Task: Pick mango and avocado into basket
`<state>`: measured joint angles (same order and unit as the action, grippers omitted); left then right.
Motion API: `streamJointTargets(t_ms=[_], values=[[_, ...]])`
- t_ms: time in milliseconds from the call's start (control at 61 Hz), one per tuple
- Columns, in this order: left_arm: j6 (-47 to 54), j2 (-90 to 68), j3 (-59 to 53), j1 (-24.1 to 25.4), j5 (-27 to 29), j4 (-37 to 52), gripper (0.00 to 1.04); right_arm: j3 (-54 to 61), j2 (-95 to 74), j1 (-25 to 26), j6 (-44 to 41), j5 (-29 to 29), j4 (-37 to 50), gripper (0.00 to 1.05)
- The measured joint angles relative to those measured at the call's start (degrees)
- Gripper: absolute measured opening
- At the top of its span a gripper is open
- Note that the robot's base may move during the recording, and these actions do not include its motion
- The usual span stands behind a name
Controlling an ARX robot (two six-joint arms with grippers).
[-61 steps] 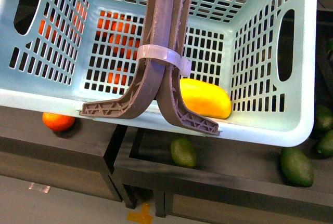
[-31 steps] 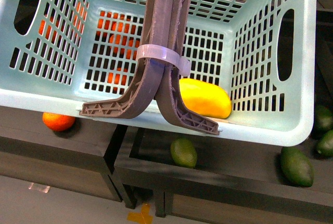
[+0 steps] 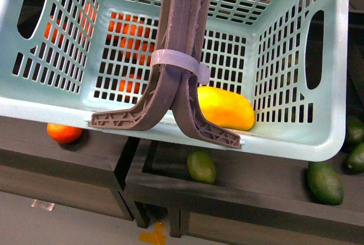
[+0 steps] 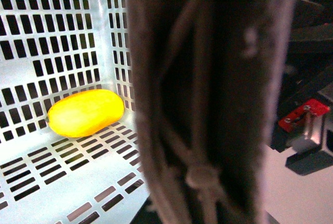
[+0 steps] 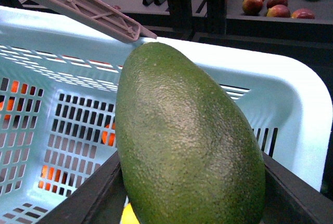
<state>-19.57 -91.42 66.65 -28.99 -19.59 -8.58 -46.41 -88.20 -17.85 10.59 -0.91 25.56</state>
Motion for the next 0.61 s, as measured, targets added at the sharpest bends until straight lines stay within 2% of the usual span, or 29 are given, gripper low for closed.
streamJointTargets(t_ms=[98,361,606], values=[[0.0,0.0,0.0,0.0,0.0,0.0,0.05,0.2,2.4,0.4,0.4,-1.0,0.5,0.99],[-0.1,-0.1,0.0,0.0,0.3,0.0,0.05,4.2,17.5,3.5,1.5,-1.3,-2.4,0.97],[-0.1,-0.1,0.0,0.0,0.1,0.0,0.05,15.8,38.9,6.6,3.1,-4.1,-9.4,0.97]])
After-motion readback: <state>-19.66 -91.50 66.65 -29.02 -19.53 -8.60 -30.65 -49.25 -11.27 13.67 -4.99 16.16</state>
